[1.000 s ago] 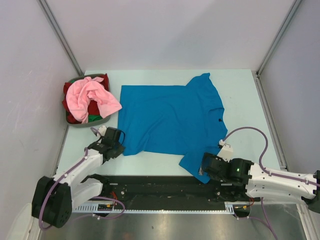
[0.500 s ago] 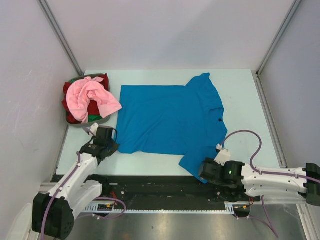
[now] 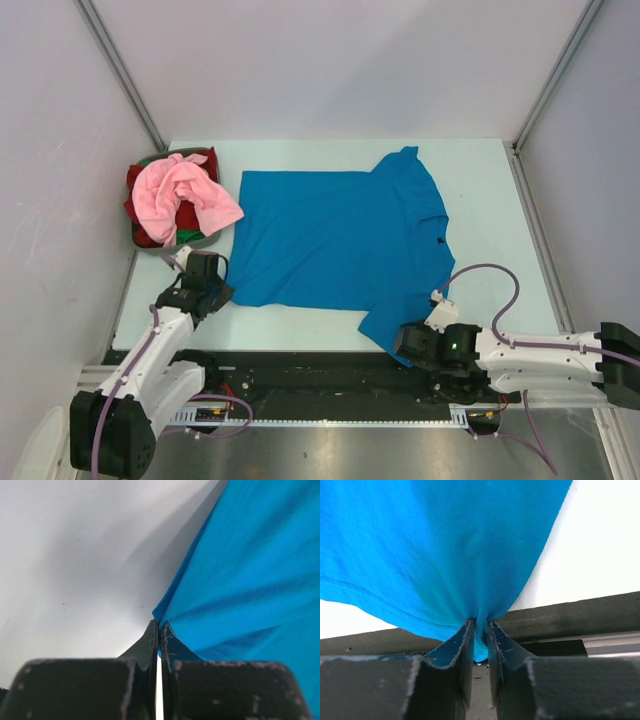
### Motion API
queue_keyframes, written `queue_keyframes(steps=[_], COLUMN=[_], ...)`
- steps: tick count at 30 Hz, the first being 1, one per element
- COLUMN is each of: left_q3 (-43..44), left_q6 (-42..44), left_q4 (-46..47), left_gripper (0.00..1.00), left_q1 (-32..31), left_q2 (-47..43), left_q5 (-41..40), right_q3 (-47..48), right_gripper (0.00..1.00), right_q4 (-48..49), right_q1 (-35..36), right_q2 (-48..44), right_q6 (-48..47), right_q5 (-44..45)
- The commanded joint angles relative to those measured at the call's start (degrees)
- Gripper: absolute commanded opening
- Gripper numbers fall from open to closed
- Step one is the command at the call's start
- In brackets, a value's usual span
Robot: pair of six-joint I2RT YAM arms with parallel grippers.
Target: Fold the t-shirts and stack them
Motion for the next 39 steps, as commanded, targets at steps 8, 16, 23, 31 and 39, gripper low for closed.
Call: queue_keyframes(steps=[8, 16, 23, 31, 39], left_q3=[2.0, 7.0, 12.4, 16.2, 14.3], left_q6=[1.5, 2.6, 3.8, 5.7, 6.1], left_q4=[-1.4, -4.3, -5.5, -5.1, -5.2], left_gripper=[0.0, 0.0, 0.0, 0.0, 0.0], left_q1=[1.2, 1.3, 2.0, 5.7, 6.7], left_q2=[-2.7, -3.7, -2.5, 0.4, -1.7], left_q5=[1.1, 1.6, 2.1, 3.8, 5.7], right_q3=[1.1, 10.9, 18.8, 22.3, 22.4], right_gripper=[0.0, 0.0, 0.0, 0.0, 0.0], right_q4=[-1.0, -13.7, -19.3, -16.1, -11.3], right_q1=[0.3, 0.3, -3.3, -16.6, -29.0], right_q2=[-1.3, -7.0, -11.1, -14.2, -18.2], right_q6=[1.5, 0.4, -4.0, -19.3, -28.7], right_q5=[4.0, 13.4, 22.9, 25.2, 18.6])
